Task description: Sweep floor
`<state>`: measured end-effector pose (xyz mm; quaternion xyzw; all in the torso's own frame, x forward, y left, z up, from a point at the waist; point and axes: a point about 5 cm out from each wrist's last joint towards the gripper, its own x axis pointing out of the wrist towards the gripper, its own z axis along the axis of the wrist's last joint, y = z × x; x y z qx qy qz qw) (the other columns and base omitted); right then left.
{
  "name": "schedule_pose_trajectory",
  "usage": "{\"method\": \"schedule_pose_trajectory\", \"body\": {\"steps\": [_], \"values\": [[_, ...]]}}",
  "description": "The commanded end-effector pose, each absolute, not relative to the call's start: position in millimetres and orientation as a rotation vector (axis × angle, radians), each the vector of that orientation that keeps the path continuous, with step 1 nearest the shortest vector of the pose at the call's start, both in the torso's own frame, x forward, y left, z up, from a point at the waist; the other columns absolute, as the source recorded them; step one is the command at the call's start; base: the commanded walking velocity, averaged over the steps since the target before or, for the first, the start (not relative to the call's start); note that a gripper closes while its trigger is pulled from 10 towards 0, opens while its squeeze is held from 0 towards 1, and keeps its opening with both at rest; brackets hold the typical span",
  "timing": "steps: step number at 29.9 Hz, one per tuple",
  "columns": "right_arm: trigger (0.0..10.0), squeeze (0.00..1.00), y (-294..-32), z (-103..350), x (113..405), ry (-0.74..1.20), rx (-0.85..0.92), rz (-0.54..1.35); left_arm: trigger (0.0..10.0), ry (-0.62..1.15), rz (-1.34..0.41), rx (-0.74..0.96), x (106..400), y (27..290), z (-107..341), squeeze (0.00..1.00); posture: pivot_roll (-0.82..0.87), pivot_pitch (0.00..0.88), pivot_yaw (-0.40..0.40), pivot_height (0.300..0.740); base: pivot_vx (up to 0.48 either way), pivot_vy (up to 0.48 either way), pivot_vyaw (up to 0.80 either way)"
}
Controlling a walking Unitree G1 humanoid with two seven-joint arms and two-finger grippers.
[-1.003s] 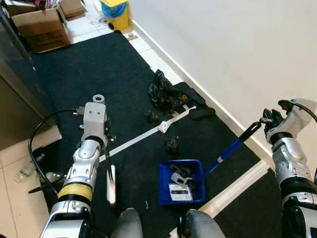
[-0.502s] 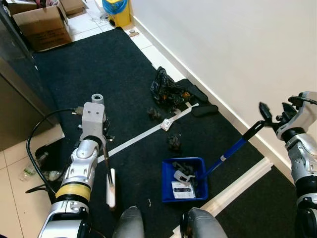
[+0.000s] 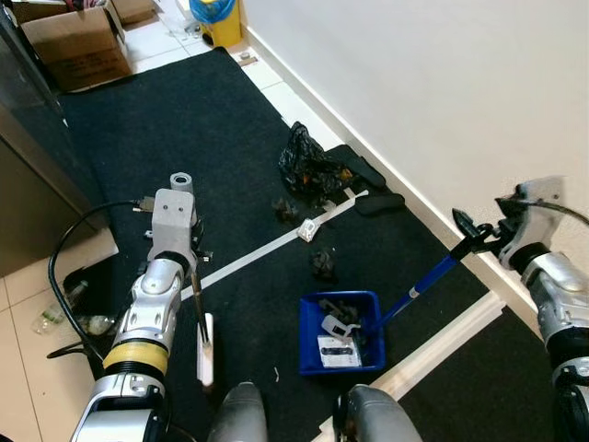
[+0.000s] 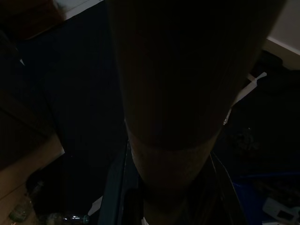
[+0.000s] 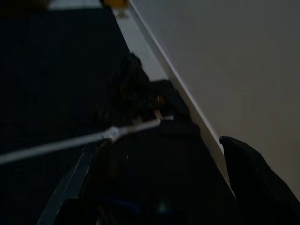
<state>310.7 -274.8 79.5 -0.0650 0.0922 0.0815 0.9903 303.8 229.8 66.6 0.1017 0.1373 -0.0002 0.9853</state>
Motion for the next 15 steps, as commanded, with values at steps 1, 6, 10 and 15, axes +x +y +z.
{"method": "schedule_pose_trajectory", "body": {"steps": [1, 6, 10, 15], "values": [[10.0, 0.00, -275, 74, 309, 0.201, -0.131, 0.140, 10.0, 0.265, 0.008, 0.237, 303, 234, 71, 0.00, 0.14, 0.101, -0.061, 0.740, 0.000, 0.000, 0.00], [10.0, 0.00, -269, 67, 309, 0.194, -0.063, 0.100, 10.0, 0.263, 0.002, 0.244, 304, 235, 73, 0.00, 0.14, 0.132, -0.059, 0.740, 0.000, 0.000, 0.00], [10.0, 0.00, -263, 62, 311, 0.163, 0.015, 0.015, 10.0, 0.248, -0.008, 0.260, 308, 235, 79, 0.00, 0.16, 0.165, -0.063, 0.740, 0.000, 0.000, 0.00], [10.0, 0.00, -259, 56, 311, 0.159, 0.083, -0.038, 10.0, 0.234, -0.011, 0.269, 312, 238, 85, 0.00, 0.17, 0.195, -0.064, 0.740, 0.000, 0.000, 0.00]]}}
